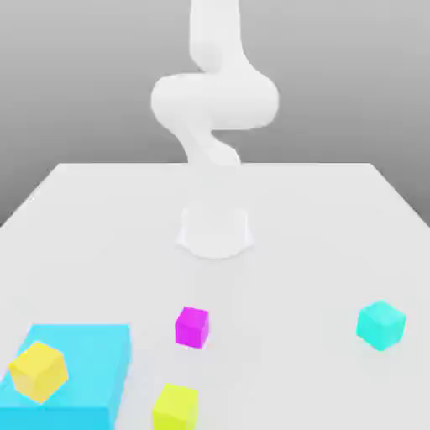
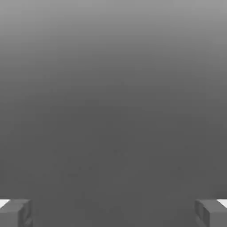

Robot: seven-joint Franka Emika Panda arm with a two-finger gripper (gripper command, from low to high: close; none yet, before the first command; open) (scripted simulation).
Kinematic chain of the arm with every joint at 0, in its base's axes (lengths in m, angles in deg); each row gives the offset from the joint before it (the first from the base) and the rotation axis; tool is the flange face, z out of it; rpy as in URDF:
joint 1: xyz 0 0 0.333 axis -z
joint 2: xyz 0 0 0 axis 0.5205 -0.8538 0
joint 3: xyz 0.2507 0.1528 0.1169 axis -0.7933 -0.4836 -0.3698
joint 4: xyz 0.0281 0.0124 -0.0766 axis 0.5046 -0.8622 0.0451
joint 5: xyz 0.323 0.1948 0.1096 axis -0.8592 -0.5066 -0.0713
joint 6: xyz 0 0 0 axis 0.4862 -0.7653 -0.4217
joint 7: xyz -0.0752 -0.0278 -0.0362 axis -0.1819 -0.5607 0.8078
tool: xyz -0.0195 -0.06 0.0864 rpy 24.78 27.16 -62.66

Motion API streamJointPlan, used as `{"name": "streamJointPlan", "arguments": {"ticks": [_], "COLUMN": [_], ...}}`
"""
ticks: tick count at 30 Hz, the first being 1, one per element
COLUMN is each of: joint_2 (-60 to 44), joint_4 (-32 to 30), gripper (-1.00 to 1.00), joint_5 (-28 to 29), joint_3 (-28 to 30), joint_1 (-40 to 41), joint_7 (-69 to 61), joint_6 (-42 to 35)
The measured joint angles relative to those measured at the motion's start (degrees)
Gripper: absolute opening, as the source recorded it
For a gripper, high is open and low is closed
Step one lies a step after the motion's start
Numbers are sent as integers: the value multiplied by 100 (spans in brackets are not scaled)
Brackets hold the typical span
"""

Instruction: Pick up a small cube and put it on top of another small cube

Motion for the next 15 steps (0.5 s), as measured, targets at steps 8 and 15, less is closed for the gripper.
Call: {"name": "streamJointPlan", "arguments": {"ticks": [8, 15], "joint_2": [-1337, -2507], "joint_4": [-151, -277], "gripper": [0, 0], "joint_5": [-443, -994], "joint_3": [891, 1461], "joint_1": [-839, -1331], "joint_7": [-1970, -3781], "joint_6": [442, 810]}}
